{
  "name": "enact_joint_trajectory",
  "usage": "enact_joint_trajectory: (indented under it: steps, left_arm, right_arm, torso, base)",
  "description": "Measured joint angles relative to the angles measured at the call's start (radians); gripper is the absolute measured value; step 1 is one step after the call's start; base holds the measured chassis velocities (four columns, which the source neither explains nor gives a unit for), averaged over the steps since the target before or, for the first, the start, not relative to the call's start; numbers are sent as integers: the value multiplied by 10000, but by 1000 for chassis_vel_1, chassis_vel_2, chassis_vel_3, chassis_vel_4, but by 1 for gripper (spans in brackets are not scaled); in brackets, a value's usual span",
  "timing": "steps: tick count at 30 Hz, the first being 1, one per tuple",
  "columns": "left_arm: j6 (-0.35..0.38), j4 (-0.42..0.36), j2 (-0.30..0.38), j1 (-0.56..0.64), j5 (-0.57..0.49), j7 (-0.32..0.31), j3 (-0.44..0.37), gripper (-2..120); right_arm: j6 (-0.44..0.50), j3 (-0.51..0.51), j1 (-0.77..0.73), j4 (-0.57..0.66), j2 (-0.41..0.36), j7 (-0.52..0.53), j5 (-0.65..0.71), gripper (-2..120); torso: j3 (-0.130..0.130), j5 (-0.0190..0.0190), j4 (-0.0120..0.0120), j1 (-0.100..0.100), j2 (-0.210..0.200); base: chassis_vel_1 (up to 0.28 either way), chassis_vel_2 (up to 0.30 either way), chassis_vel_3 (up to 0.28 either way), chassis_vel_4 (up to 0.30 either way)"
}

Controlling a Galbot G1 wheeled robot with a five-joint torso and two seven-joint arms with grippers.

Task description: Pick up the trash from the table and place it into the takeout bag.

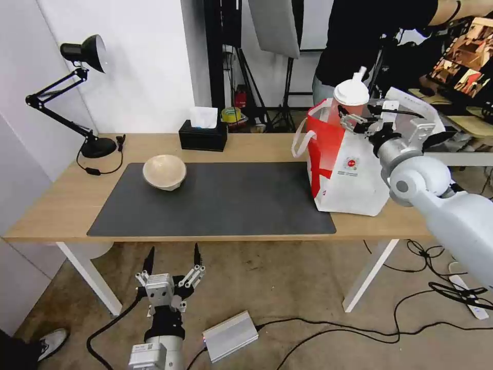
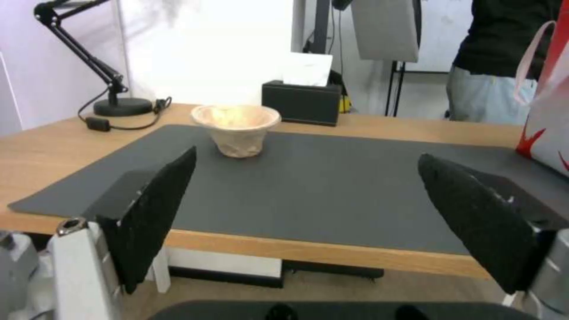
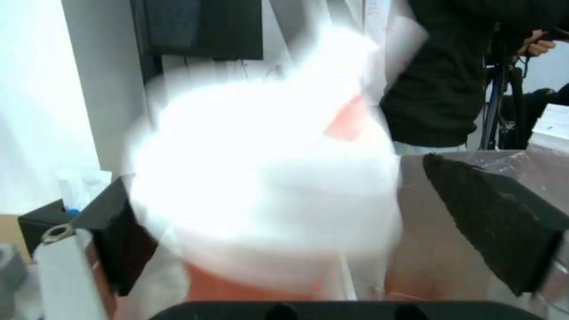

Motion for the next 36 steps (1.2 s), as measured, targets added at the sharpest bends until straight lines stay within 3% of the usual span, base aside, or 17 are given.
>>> enact_joint_trajectory:
  steps: [24, 36]
  left_arm:
    - [-22, -35, -34, 29, 122, -4, 110, 100]
    - [-22, 46, -64, -43, 134, -2, 156, 100]
  right_arm:
    - [-144, -215, 320, 239, -836, -58, -343, 100]
    - [-1455, -307, 674, 398, -1178, -180, -218, 100]
  torso:
    - [0, 0, -1, 0, 2]
    - [0, -1, -1, 0, 2]
  base:
    - [0, 0, 0, 0]
    - [0, 0, 0, 0]
